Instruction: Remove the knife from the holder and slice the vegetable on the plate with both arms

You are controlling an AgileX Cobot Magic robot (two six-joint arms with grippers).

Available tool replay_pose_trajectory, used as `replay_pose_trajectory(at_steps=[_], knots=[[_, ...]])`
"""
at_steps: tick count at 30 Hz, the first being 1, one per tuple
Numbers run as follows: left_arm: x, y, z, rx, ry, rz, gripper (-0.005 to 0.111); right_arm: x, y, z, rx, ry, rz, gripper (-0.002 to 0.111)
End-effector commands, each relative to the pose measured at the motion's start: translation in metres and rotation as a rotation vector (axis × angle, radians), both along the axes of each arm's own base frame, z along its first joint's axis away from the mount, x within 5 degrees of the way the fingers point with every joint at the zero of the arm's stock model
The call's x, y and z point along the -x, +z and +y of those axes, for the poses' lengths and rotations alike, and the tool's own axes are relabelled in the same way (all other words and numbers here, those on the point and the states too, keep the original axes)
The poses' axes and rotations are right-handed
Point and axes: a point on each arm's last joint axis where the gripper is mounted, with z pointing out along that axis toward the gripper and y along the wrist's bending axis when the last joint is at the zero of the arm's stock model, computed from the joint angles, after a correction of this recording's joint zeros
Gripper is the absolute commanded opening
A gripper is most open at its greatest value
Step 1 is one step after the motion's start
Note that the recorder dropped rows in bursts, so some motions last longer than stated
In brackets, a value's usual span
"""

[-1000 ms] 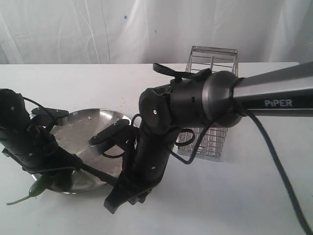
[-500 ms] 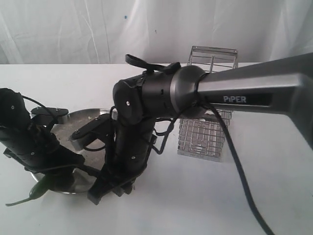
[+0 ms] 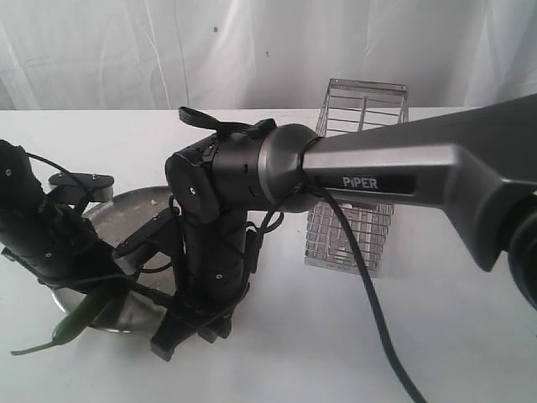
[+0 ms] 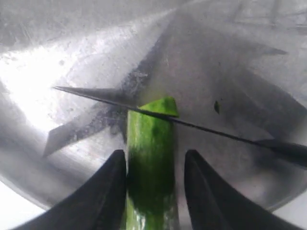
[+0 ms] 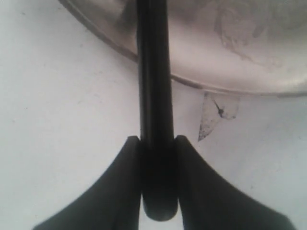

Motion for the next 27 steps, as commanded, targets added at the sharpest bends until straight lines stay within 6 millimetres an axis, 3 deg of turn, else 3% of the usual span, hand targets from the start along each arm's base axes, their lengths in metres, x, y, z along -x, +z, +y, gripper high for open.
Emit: replay_pose_trajectory(at_steps=[1, 4, 11, 20, 27], knots=[[0.01, 0.018, 0.003, -0.023, -0.041, -0.012, 0.051, 0.001, 0.002, 0.0, 0.02, 0.008, 0.002, 0.0], [0.014, 0.03, 0.004, -0.02, -0.045, -0.046, 0.064, 0.001, 0.002, 0.0, 0.02, 0.008, 0.002, 0.0], [0.011, 0.029, 0.006, -0.045, -0.056, -0.109, 0.064, 0.001, 0.002, 0.001, 0.01, 0.004, 0.001, 0.0], [0.014, 0.029, 0.028, -0.051, 0.054, -0.034, 0.064, 0.001, 0.002, -0.002, 0.045, -0.02, 0.002, 0.0], [0.017, 0.024, 0.029, -0.037, 0.072, -0.018, 0.064, -0.003, 0.002, -0.011, 0.141, -0.041, -0.046, 0.0]])
